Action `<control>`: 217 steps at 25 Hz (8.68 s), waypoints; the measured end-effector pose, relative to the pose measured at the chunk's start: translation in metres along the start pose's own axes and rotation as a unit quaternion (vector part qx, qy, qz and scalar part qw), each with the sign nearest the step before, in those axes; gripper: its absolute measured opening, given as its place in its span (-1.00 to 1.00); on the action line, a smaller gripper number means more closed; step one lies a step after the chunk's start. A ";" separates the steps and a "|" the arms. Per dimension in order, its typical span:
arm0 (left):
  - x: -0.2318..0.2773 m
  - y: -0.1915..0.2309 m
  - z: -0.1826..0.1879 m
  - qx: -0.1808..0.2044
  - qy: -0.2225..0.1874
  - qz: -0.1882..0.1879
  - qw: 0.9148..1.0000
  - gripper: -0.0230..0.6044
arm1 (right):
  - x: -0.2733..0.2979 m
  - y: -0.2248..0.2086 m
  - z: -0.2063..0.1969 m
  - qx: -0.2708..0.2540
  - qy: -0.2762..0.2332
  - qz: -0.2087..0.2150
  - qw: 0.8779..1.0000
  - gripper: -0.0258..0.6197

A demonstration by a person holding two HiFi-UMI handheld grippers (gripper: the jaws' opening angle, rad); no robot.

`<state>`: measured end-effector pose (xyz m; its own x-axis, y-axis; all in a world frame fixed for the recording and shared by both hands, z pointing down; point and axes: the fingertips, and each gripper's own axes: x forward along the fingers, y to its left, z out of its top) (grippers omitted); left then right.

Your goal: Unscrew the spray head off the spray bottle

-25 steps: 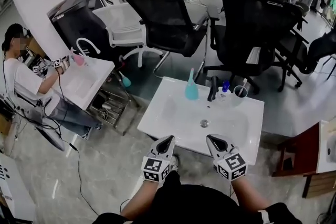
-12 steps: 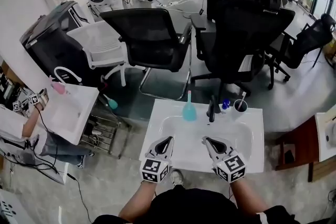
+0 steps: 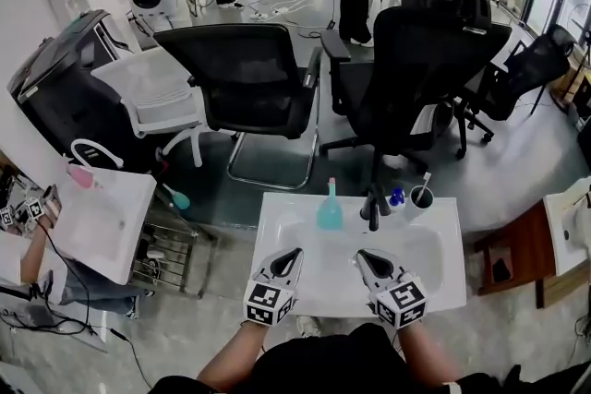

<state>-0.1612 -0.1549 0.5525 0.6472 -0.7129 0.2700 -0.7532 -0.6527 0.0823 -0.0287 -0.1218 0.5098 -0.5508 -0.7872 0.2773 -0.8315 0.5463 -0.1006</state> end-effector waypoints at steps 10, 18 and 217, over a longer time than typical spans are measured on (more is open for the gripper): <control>0.042 0.005 -0.010 -0.017 0.006 -0.001 1.000 -0.86 | 0.008 -0.032 -0.004 0.000 0.016 -0.004 1.000 -0.90; 0.077 0.000 -0.015 -0.026 0.003 0.025 0.999 0.43 | 0.009 -0.057 -0.013 0.018 0.025 0.003 1.000 -0.90; 0.072 -0.145 0.104 0.139 0.000 -0.126 0.982 0.36 | -0.047 -0.004 0.133 -0.021 -0.162 0.218 0.962 -0.50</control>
<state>0.0067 -0.1381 0.4606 0.8095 -0.5190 0.2746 -0.5069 -0.8537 -0.1191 -0.0096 -0.1251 0.3700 -0.8458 -0.5250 -0.0949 -0.5165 0.8504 -0.1002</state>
